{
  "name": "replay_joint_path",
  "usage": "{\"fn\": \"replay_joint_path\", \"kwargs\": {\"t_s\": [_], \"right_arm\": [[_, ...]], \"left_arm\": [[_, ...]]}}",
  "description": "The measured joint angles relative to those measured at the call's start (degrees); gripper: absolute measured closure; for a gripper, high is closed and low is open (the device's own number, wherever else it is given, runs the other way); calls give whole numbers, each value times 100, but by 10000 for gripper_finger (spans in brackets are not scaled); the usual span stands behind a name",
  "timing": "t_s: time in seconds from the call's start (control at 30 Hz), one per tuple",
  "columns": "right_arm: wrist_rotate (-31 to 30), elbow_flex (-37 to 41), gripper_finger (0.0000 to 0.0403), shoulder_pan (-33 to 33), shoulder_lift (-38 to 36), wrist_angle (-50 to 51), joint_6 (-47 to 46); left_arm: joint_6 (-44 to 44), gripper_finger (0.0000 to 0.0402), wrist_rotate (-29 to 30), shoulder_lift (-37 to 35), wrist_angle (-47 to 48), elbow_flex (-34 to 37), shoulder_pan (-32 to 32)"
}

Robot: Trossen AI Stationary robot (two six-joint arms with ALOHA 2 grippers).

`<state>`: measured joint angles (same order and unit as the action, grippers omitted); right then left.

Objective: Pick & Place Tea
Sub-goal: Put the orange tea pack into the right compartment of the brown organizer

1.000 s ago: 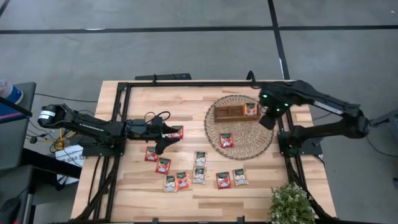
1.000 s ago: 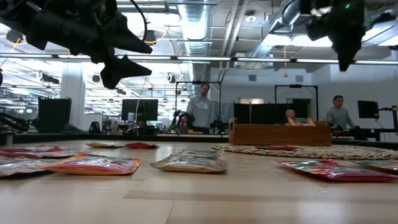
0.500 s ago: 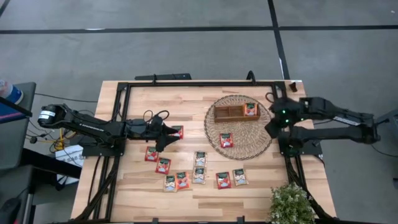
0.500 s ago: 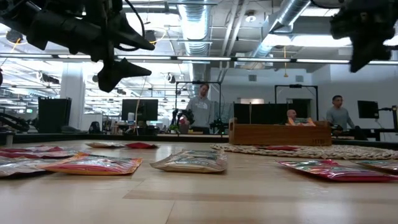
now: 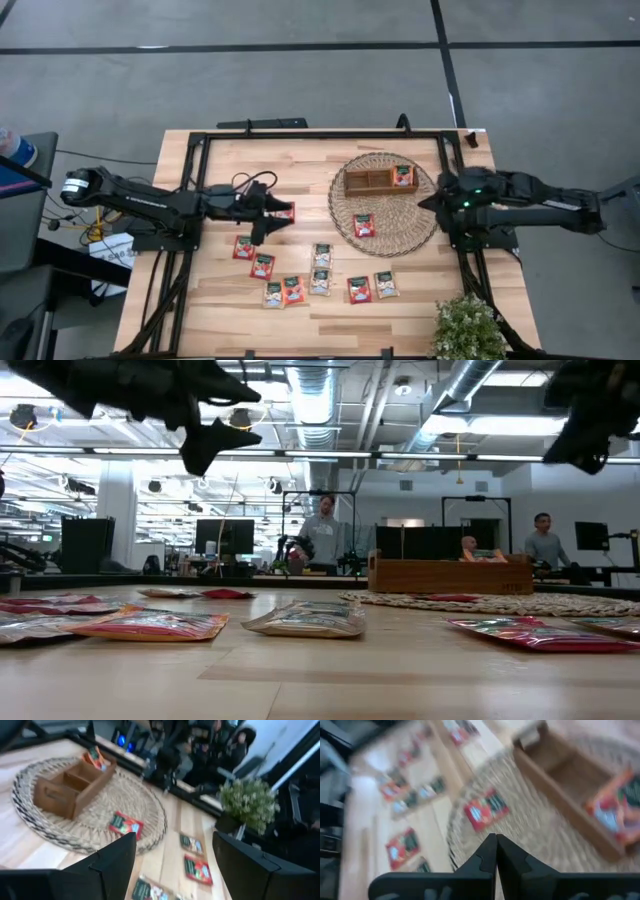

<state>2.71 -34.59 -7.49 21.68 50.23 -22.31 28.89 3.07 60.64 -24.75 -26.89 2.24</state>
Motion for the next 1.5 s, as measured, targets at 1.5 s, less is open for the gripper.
{"fn": "replay_joint_path", "kwargs": {"t_s": [1.5], "right_arm": [[1093, 866, 402, -1, -2125, -1962, -114]], "left_arm": [[6937, 145, -451, 3190, 5291, -3722, 1542]]}}
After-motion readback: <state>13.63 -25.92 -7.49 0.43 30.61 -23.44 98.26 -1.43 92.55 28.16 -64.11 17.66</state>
